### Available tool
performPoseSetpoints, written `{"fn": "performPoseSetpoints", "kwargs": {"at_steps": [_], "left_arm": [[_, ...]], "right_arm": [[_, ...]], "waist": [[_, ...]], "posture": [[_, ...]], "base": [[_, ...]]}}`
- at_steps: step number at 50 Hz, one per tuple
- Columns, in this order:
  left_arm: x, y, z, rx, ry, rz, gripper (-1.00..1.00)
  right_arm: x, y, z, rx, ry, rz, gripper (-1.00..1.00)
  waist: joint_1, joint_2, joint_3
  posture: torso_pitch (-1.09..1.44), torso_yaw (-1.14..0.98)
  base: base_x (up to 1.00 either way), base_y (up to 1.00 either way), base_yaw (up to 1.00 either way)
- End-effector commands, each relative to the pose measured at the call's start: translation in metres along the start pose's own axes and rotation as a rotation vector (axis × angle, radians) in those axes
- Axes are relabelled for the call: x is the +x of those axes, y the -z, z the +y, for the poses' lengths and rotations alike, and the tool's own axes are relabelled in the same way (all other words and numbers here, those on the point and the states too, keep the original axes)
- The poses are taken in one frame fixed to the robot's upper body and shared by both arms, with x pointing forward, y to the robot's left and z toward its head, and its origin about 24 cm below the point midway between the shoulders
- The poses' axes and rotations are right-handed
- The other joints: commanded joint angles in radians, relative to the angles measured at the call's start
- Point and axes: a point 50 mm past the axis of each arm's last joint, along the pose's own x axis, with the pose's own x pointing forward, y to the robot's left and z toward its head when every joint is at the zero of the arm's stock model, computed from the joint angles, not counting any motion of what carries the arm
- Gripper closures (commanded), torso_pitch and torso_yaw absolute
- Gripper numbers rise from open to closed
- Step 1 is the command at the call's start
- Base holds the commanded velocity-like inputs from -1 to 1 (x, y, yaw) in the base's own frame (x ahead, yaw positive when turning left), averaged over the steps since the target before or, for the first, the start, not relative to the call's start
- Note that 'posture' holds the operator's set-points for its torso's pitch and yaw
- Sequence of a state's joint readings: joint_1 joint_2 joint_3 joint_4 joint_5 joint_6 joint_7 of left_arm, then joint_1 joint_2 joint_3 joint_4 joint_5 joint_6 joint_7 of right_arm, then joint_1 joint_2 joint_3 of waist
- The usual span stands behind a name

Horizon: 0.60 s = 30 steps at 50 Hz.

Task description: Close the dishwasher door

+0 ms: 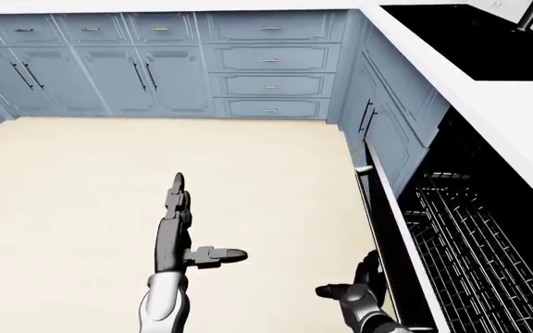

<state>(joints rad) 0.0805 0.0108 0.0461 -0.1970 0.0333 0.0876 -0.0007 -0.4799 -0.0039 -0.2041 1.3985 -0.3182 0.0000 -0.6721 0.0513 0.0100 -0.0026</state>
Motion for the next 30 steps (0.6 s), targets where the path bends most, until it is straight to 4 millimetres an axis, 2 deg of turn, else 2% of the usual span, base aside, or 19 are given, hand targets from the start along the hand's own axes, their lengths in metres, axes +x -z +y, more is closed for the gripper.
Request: {"fn": "performPoseSetpoints", "kwargs": {"at_steps": [1, 30], "left_arm": [[0.002, -0.016, 0.0, 0.001, 0.001, -0.087, -1.0], [0.001, -0.017, -0.002, 0.005, 0.003, -0.089, -1.0]], "right_arm": [[0.012, 0.0, -0.022, 0.008, 0.124, 0.014, -1.0], [0.02, 0.014, -0.039, 0.023, 0.169, 0.047, -1.0]], "waist": [[-0.012, -0.005, -0.014], [-0.012, -0.012, -0.012]], "posture": [[0.0, 0.0], [0.0, 0.0]], "base": [[0.0, 0.0, 0.0], [0.0, 0.0, 0.0]]}}
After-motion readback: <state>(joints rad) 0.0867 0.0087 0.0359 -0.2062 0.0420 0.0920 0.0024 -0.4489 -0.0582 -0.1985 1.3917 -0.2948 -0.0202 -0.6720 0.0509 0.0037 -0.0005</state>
